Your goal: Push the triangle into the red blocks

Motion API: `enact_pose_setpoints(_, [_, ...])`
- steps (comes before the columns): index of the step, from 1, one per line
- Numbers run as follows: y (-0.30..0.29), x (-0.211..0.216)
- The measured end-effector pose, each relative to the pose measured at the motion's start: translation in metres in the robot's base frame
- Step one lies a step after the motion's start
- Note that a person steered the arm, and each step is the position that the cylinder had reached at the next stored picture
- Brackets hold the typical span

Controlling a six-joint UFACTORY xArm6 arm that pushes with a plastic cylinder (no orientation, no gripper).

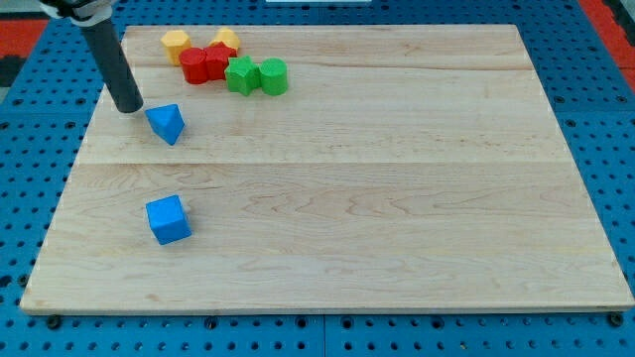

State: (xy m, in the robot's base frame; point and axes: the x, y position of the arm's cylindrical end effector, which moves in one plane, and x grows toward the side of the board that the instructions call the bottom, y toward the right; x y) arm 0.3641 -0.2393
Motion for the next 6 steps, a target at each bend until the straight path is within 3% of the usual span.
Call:
enact_pose_setpoints(1, [-0.001, 0.026])
enact_pose_setpoints(2, [0.022, 0.004])
enact_pose_setpoints(4, [0.041, 0.049])
enact_pose_setpoints(5, [0.102, -0.002])
enact_pose_setpoints(6, [0.114, -0.045])
